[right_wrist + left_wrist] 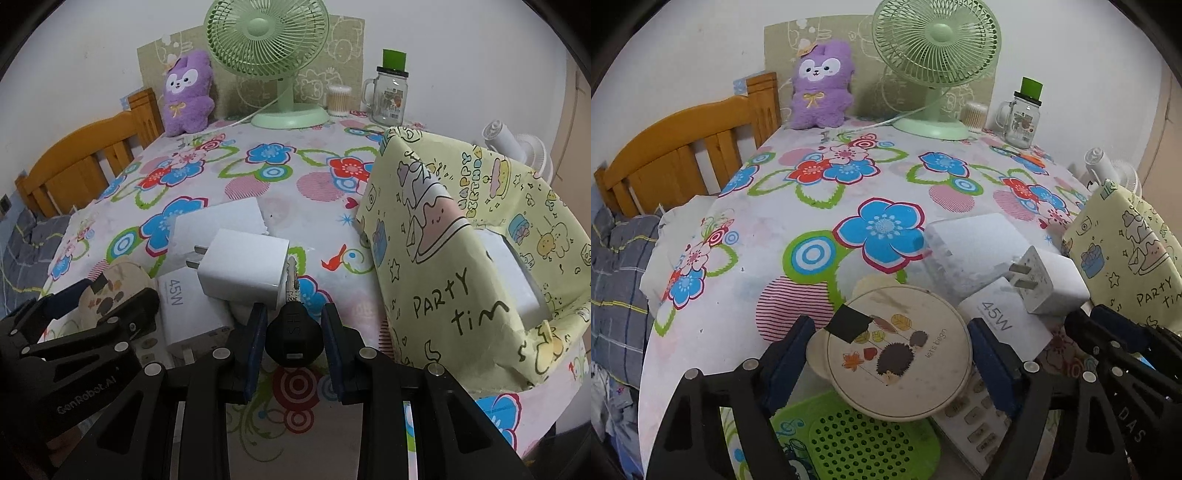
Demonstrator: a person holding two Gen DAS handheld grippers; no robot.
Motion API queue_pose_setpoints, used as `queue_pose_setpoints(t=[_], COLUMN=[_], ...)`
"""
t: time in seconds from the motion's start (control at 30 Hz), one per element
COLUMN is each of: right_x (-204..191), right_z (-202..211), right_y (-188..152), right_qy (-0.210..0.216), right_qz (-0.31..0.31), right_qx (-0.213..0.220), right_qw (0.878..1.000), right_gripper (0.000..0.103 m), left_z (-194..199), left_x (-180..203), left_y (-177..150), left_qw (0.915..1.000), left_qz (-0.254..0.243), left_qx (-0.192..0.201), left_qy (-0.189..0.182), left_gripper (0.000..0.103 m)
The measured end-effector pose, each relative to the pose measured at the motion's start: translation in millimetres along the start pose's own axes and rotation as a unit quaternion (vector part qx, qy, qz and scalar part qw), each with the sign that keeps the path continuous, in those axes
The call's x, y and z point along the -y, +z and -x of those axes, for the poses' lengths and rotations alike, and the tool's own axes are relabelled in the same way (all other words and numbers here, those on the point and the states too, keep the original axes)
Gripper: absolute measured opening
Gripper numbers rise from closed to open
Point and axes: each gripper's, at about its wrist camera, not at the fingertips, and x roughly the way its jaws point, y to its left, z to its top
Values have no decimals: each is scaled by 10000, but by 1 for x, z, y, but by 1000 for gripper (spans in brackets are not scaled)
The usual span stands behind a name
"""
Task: Organize rigid objects
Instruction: 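Carry the coaster and key over the yellow box with both grippers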
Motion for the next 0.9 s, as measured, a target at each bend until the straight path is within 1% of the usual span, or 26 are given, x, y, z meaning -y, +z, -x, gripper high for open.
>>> queue_pose_setpoints(t=[0.13,0.23,0.33,0.47,0.73,0.77,0.8,0.9], right_x=[1,2,3,4,4,4,4,5], right_z=[7,13,20,31,56,59,62,66], right_y=[-2,-3,-5,-7,-13,-13,-14,-15], right_qy=[35,73,121,170,265,287,290,310], right_qz=[-24,-40,-53,-53,-20,-14,20,16], right_qx=[61,108,160,243,464,490,518,568], right_qw=[10000,9999,9998,9995,9986,9984,9982,9979], right_gripper=[33,33,33,33,33,23,21,21], left_z=[6,12,20,33,55,57,59,64], left_x=[4,2,3,3,12,14,16,21], left_y=[-4,-7,-11,-16,-22,-22,-23,-25], left_qw=[9998,9999,9998,9996,9991,9991,9990,9989], left_qz=[-71,20,23,88,57,51,39,29], left_qx=[70,69,124,210,388,397,415,440], left_qy=[143,99,171,172,168,170,168,147], left_gripper=[85,85,85,85,85,85,85,85])
